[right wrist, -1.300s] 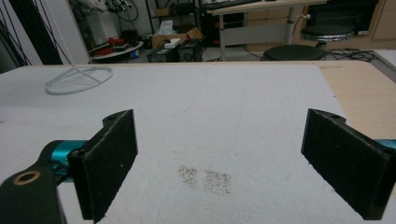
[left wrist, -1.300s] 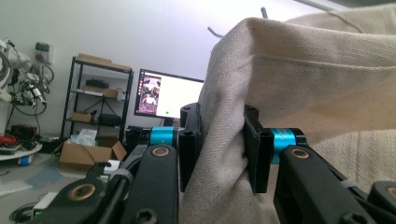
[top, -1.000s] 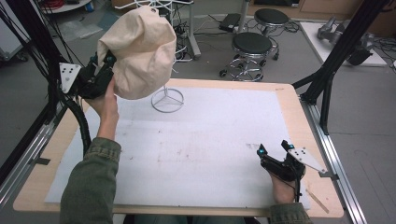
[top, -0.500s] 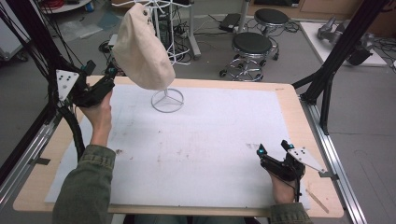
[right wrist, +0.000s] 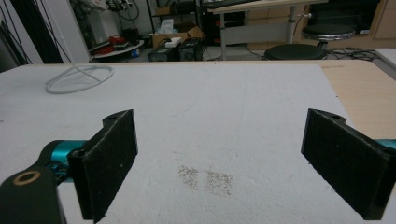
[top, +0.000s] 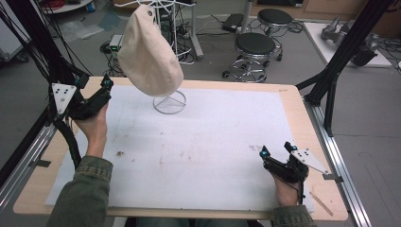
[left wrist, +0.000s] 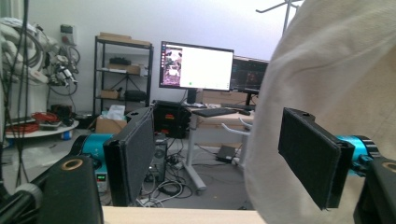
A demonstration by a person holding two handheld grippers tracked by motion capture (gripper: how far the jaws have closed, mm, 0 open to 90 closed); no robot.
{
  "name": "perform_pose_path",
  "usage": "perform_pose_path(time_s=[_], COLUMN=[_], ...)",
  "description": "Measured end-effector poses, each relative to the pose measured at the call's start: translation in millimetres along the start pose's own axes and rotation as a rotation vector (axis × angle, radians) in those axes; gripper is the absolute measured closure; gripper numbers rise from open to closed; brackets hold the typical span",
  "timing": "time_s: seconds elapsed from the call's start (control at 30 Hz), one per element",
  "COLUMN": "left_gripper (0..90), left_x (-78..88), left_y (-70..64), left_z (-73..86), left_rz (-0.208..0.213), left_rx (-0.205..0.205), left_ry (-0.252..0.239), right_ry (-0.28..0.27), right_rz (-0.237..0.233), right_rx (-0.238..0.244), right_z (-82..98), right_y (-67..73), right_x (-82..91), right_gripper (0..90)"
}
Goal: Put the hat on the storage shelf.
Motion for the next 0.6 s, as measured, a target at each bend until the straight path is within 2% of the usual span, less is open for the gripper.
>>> perform_pose_path(time_s=[0.07,0.1,0.2,0.33,0.43,0.6], left_gripper=[27.4,27.5,26.1,25.4,25.0,24.9], left_x=[2.2,6.3,10.7,15.3,17.5,26.6], left_y=[0.7,1.6,3.2,7.8,10.9,19.1], left_z=[0.4,2.6,8.8,18.1,22.4,38.2], left_rz=[-0.001,-0.002,-0.003,-0.019,-0.025,-0.028], left_rx=[-0.003,-0.014,-0.012,-0.061,-0.062,-0.077], left_ry=[0.0,0.006,0.03,0.054,0.064,0.091], right_ry=[0.001,0.001,0.0,0.001,0.001,0.002], right_rz=[-0.001,-0.002,-0.003,-0.004,-0.005,-0.005], right_rx=[0.001,-0.001,-0.001,-0.002,-0.005,-0.001], right_z=[0.1,0.1,0.0,0.0,0.0,0.1], right_y=[0.0,0.0,-0.1,0.5,1.0,0.5], right_x=[-0.3,-0.3,-0.1,0.2,0.4,-0.2], right_gripper=[9.7,9.7,9.7,9.7,9.7,9.7])
Point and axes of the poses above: each handheld gripper's, and its own axes: x roughly backward along the jaws, z roughly out of its underside, y roughly to its left, the point moved 5 cm from there along -x, roughly forward along the jaws, and after that the axes turned 13 degrees about -z, right-handed, at the moved point
